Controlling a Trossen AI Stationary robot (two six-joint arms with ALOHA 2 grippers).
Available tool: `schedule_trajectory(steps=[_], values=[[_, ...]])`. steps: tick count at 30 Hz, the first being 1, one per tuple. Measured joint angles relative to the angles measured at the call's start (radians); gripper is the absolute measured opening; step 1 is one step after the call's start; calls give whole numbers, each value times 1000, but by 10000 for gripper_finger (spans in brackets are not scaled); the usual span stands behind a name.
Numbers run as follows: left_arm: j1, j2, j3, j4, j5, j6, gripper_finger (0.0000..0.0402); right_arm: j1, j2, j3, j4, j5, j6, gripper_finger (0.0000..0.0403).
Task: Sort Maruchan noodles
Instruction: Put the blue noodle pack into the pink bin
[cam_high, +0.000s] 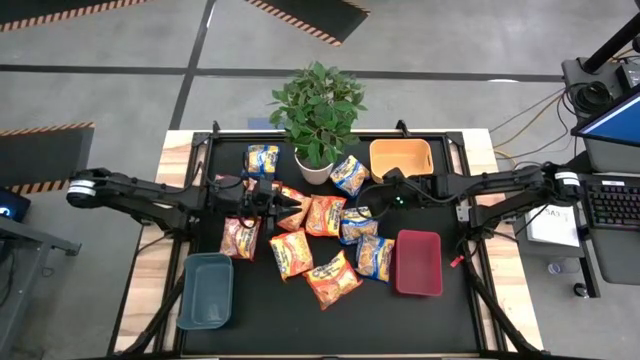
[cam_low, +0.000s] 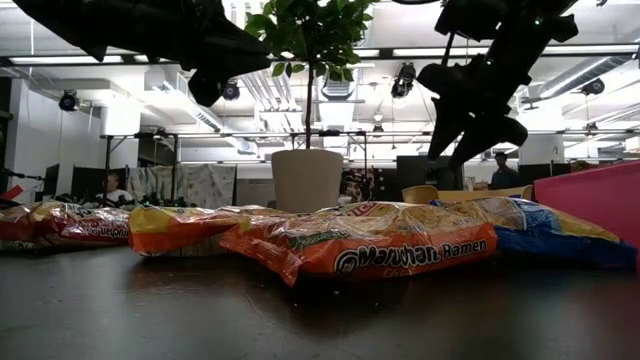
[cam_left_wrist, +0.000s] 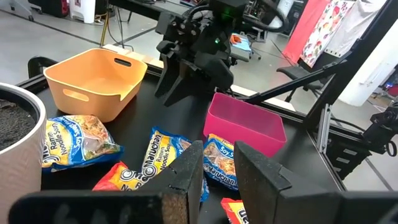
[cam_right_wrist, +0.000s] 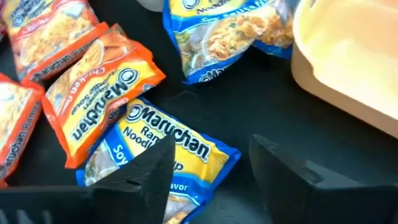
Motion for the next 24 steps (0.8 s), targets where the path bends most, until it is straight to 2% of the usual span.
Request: schedule_trajectory(steps=[4,14,20,24], values=[[0,0,0,1,0,0,75,1,2,0,1,-2,-10,215],[-6,18,-1,36,0,-7,75,1,19,0,62,-1,-52,217],[-28,136,-1,177,0,-8,75,1,19,0,67,-77,-82,217],[-46,229,14,226,0,-8,75,1,19,-1,-7,-122,-73,217]])
